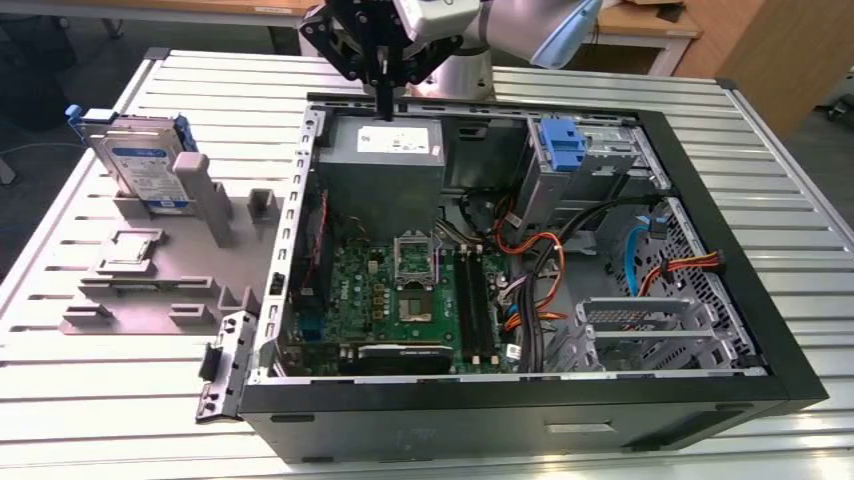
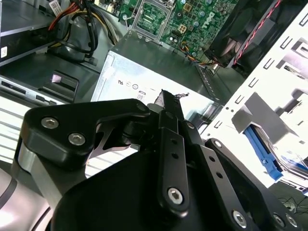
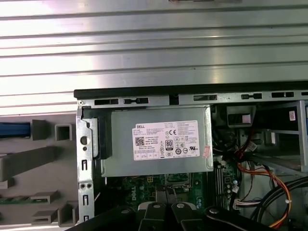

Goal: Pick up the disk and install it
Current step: 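Reach for the disk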

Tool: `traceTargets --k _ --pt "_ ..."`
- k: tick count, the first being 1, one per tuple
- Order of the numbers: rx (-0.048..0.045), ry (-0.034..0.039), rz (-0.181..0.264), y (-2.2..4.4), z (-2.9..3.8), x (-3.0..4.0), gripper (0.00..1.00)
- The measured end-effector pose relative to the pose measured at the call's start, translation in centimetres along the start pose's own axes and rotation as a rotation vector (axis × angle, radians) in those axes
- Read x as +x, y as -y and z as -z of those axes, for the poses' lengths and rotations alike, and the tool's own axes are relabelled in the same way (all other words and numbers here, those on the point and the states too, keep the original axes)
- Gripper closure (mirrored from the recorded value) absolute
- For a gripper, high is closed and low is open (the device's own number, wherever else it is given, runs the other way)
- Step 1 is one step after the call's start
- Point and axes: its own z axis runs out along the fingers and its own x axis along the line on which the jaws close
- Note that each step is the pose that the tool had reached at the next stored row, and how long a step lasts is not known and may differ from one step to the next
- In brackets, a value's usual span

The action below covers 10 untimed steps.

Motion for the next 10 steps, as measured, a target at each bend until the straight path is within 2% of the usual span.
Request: traceTargets --k 10 --pt "0.0000 0.0000 0.000 0.03 0.01 0.39 0.90"
